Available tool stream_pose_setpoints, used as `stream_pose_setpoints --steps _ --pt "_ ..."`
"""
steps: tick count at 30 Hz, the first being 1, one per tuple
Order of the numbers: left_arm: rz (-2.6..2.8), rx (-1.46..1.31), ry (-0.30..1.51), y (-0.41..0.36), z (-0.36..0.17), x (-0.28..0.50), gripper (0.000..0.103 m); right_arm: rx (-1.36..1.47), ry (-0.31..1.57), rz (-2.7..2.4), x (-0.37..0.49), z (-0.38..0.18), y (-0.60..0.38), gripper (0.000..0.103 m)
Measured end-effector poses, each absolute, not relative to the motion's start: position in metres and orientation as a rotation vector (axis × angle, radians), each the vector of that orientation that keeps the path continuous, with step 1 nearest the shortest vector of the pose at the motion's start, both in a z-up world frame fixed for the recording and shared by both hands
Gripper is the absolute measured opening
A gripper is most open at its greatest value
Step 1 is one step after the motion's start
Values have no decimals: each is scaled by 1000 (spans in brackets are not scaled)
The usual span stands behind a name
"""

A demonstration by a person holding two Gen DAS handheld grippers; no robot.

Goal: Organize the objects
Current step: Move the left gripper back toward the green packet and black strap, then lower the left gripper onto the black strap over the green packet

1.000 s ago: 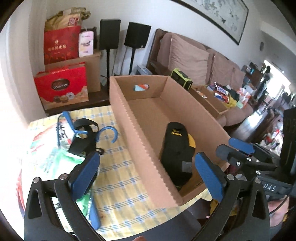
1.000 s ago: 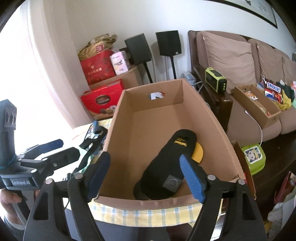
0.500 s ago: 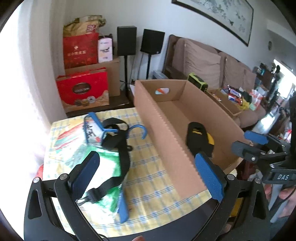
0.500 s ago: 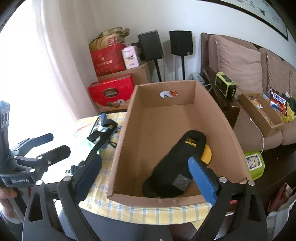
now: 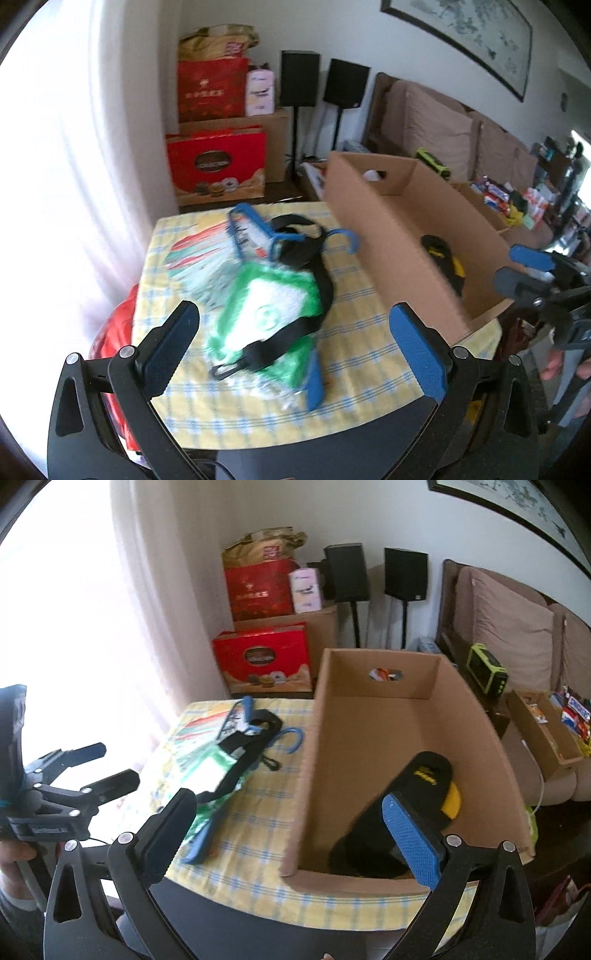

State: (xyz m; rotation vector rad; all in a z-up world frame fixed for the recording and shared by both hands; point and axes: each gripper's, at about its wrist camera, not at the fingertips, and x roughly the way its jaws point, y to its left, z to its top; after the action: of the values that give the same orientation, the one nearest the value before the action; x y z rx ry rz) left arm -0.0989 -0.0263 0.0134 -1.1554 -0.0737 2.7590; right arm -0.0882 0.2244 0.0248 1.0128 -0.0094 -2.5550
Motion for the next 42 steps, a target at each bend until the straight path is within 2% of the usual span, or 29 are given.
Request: stream_pose_setpoints --steps 15,31,37,40,42 --pt "2711 -1288 -184 -73 -54 -83 103 1002 18 -2432 -91 5 173 99" --pt "2632 -1333 -182 -59 -83 -113 103 1155 35 -2353 -195 -1 130 80" --pt "2621 -1349 -147 -51 -90 -125 103 1259 168 -2402 -256 -18 104 65" --pt "2612 -1357 -130 -48 -93 -131 103 1328 169 -2378 -281 -35 94 58" --pt "2610 -1356 -125 -47 -95 -133 103 1384 148 -2355 -296 -47 91 58"
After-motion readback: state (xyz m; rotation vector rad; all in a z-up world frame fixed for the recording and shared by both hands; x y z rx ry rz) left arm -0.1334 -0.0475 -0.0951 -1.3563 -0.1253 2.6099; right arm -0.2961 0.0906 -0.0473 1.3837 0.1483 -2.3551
